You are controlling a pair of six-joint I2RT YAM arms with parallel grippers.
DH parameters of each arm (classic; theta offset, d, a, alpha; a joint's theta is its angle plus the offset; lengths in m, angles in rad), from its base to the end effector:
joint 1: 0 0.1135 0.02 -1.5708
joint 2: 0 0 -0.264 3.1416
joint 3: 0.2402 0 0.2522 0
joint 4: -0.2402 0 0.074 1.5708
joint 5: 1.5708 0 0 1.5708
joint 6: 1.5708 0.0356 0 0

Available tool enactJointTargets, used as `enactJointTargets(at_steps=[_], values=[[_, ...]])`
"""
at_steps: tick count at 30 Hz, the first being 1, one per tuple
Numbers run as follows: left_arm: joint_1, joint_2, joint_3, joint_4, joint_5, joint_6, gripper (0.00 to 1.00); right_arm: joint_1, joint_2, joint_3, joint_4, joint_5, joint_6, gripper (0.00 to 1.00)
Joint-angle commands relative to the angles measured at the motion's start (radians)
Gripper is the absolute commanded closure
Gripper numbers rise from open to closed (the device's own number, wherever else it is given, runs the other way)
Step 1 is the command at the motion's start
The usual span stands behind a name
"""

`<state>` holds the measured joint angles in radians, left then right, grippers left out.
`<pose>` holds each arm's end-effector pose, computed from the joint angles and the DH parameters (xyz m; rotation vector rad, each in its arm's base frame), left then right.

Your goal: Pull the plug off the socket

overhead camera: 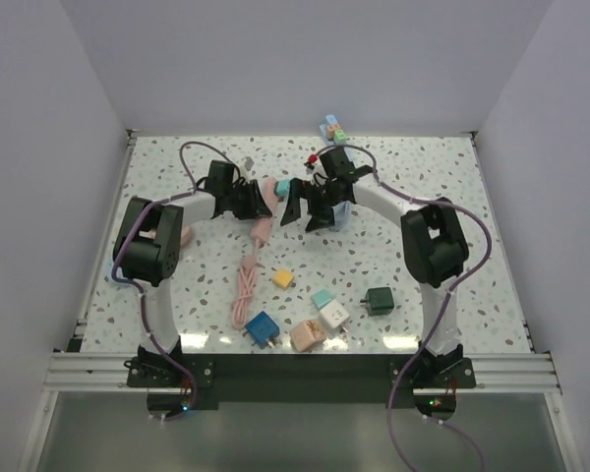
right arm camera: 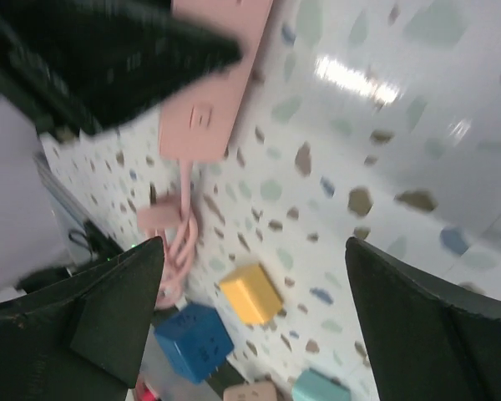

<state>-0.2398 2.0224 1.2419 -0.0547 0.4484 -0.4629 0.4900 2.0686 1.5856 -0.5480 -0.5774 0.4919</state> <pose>0.4069 -0.1154 0.1427 -0.0592 2.4759 -0.8554 0.3828 0.2262 0.1958 -0.2223 2.7377 1.0740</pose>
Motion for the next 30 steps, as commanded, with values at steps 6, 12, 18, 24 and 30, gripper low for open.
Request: enactJointTargets(at_steps=[6,12,18,24,30], values=[[-0.007,-0.080,-0.067,-0.027,-0.011,0.027,1.00,-0.045,0.207,0.227,0.299,0.154,0.306,0.11],[-0.035,-0.097,-0.091,-0.010,-0.017,0.010,1.00,-0.045,0.358,0.390,0.319,0.177,0.385,0.19],[-0.050,-0.097,-0.091,0.000,-0.017,-0.003,1.00,-0.045,0.433,0.462,0.342,0.159,0.432,0.50],[-0.053,-0.080,-0.058,-0.014,-0.048,0.006,0.91,-0.044,0.364,0.329,0.401,0.148,0.430,0.97],[-0.052,0.016,0.028,-0.004,-0.034,0.001,0.55,-0.044,0.318,0.222,0.436,0.120,0.419,1.00]])
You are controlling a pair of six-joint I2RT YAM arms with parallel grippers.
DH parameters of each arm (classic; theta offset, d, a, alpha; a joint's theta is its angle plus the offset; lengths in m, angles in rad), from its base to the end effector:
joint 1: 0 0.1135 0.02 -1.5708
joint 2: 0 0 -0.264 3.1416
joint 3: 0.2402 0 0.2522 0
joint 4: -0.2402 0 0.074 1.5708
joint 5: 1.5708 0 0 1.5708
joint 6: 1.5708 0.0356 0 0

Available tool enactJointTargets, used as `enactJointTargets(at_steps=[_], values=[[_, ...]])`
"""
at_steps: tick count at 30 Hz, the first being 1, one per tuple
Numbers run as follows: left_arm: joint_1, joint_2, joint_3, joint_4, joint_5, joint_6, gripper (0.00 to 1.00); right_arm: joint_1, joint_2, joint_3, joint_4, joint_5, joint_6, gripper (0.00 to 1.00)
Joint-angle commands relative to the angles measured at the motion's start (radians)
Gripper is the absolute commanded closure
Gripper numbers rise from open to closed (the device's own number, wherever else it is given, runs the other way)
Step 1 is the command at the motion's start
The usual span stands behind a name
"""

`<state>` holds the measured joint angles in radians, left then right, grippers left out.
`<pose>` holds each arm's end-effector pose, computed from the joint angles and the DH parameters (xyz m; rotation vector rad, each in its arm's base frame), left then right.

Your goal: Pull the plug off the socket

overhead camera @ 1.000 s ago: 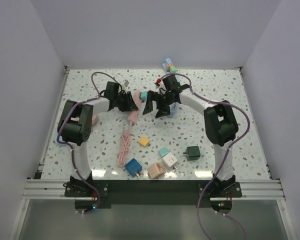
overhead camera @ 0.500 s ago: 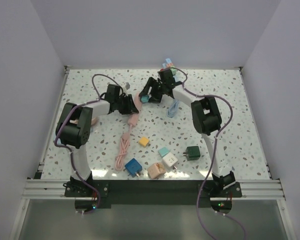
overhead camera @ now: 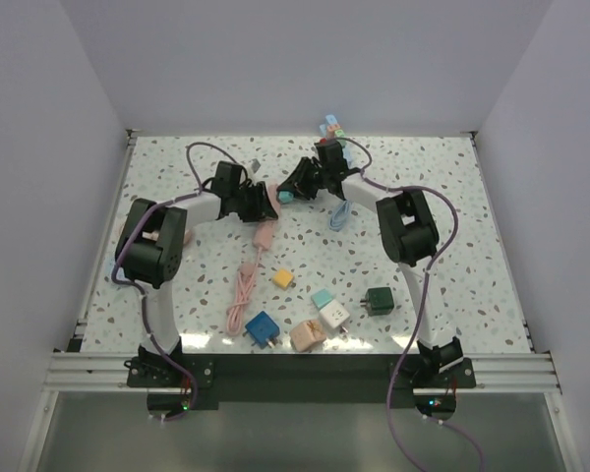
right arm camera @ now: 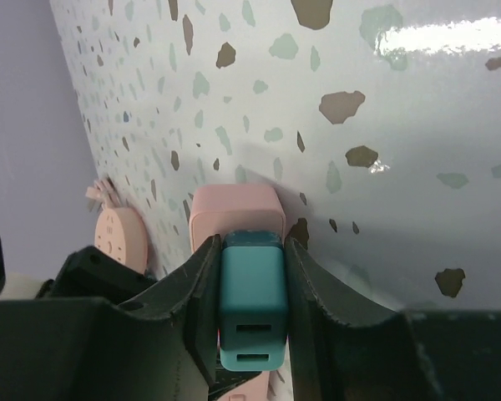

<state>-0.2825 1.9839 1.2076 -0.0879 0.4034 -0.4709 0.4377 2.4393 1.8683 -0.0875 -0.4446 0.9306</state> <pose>0.3919 -0.1283 0.1453 -0.0476 2.5145 -0.8171 0.4862 0.2444 0.1372 0.3325 2.4298 1.1828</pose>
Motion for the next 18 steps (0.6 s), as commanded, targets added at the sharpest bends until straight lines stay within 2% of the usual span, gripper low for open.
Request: enactJointTargets(at_steps=[1,6,10,14,16,18], values=[[-0.009,0.068,0.085,0.040,0.015,-0.003,0.52,0.007,-0.056,-0.069,-0.021,-0.019,-0.019,1.00],[-0.009,0.153,0.155,0.073,0.058,-0.035,0.51,0.009,-0.066,-0.084,-0.006,-0.042,-0.021,1.00],[-0.009,0.187,0.197,0.063,0.066,-0.026,1.00,0.007,-0.080,-0.083,-0.011,-0.060,-0.022,1.00],[0.000,0.199,0.181,-0.013,-0.026,-0.006,1.00,0.006,-0.118,-0.090,-0.023,-0.098,-0.022,1.00],[0.020,0.182,0.137,-0.018,-0.061,-0.020,1.00,-0.002,-0.164,-0.142,-0.018,-0.123,-0.026,1.00],[0.032,0.167,0.104,-0.019,-0.113,-0.025,1.00,-0.016,-0.277,-0.248,-0.006,-0.114,-0.045,1.00]])
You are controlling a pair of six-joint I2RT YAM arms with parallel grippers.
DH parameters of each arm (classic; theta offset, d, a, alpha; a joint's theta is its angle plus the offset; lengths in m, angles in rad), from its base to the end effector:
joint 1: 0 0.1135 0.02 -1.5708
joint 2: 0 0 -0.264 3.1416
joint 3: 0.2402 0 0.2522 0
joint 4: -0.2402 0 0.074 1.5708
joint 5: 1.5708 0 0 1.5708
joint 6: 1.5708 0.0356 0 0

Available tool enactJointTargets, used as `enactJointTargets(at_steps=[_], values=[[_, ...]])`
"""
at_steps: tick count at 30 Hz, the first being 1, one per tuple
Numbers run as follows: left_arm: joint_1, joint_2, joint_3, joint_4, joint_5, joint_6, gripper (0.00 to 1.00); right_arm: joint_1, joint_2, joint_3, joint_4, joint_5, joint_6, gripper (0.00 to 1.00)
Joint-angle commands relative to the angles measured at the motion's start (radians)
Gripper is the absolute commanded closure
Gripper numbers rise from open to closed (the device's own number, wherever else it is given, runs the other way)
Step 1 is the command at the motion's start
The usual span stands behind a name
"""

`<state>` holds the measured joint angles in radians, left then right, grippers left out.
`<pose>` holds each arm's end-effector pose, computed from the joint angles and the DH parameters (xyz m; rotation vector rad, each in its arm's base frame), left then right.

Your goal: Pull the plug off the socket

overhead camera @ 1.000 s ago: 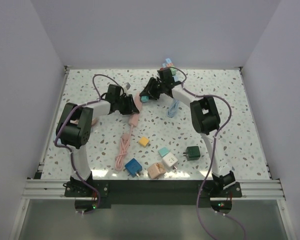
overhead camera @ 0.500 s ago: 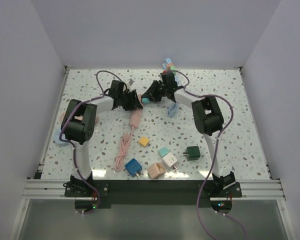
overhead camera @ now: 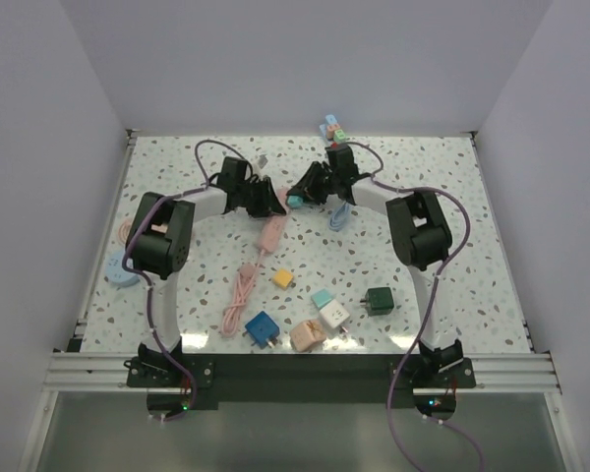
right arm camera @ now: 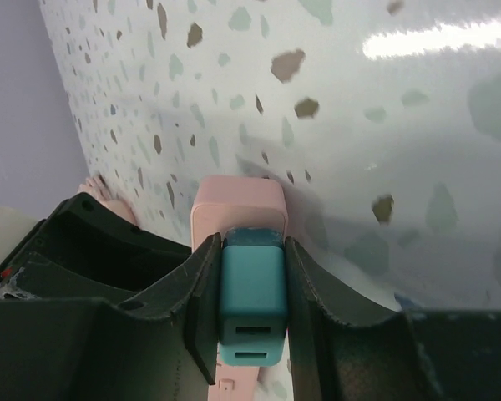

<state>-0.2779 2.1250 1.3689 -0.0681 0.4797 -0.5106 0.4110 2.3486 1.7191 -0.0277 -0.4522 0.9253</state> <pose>0.4282 -0.1393 0.1361 -0.0518 2.4835 -0.9303 0.4728 0.2230 0.1411 0.3521 2.4182 1.1778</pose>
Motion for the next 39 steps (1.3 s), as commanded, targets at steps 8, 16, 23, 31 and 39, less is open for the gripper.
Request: enactJointTargets(at_steps=[8,16,23,31,39], values=[[0.043,-0.005,-0.105,-0.101,-0.319,0.018,1.00,-0.044,-0.572,-0.519,-0.086,-0.100,-0.098,1.00],[0.043,-0.034,-0.077,-0.117,-0.323,0.000,1.00,-0.043,-0.759,-0.604,-0.251,-0.057,-0.198,1.00],[0.104,-0.112,-0.057,-0.154,-0.342,0.024,1.00,-0.040,-0.687,-0.633,-0.506,-0.141,-0.483,1.00],[0.325,-0.146,-0.024,-0.277,-0.371,0.078,1.00,0.029,-0.650,-0.725,-0.431,-0.189,-0.511,1.00],[0.546,-0.207,-0.103,-0.224,-0.375,-0.017,1.00,0.089,-0.591,-0.730,-0.399,-0.174,-0.502,0.76]])
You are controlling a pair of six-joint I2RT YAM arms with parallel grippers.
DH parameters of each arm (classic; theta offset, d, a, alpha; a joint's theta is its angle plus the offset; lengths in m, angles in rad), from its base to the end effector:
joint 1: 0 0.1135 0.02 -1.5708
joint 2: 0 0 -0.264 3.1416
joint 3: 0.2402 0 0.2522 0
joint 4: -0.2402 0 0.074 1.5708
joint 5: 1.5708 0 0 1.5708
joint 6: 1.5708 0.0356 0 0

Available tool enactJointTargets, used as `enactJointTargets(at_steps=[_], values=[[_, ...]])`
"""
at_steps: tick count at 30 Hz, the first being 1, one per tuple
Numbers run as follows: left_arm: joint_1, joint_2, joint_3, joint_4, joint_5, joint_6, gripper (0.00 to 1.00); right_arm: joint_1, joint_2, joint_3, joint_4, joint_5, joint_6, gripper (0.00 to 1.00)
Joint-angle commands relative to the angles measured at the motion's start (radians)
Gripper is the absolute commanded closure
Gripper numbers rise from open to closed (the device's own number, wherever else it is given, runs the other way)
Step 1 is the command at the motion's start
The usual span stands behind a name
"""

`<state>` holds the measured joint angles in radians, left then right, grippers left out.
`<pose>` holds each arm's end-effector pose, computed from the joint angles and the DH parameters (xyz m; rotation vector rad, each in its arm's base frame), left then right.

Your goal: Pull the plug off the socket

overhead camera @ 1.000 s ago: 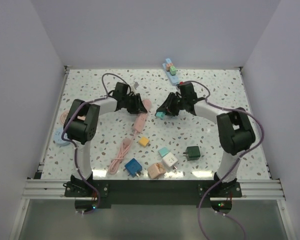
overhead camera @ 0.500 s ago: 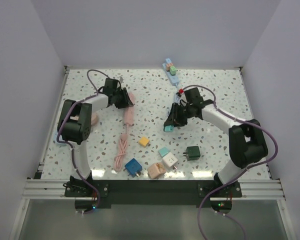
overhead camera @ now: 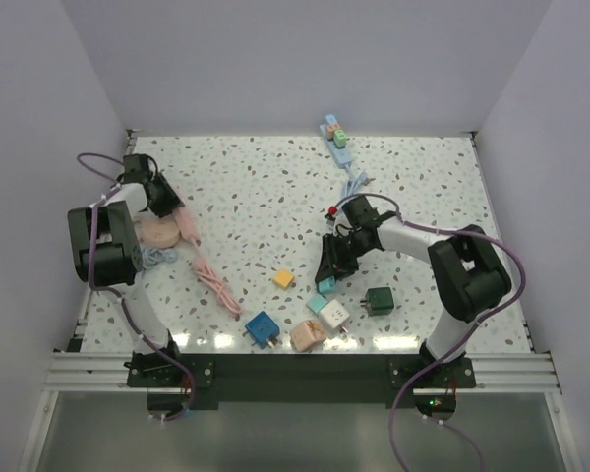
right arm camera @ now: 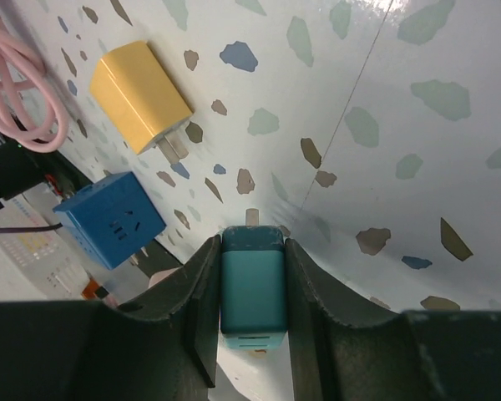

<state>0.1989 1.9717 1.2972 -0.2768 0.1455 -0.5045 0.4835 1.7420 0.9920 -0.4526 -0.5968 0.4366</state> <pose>0.4081 0.0770 0.1615 -0.8175 2.3994 -0.3060 0.2761 0.1676 0.1541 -0.2340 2.8950 1.0389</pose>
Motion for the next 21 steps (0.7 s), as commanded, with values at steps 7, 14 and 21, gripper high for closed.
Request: enactJointTargets(at_steps=[7,14,21], values=[[0.146,-0.054,-0.001,-0.042,-0.103,-0.080,0.68,0.041,0.010,-0.001,0.046,-0.028,0.001,0.36],[0.082,-0.094,-0.033,-0.007,-0.017,-0.033,0.33,0.035,-0.068,0.129,-0.049,0.072,0.005,0.04],[-0.035,-0.171,-0.098,0.024,0.112,-0.011,0.00,-0.046,-0.035,0.409,-0.159,0.472,0.059,0.01]])
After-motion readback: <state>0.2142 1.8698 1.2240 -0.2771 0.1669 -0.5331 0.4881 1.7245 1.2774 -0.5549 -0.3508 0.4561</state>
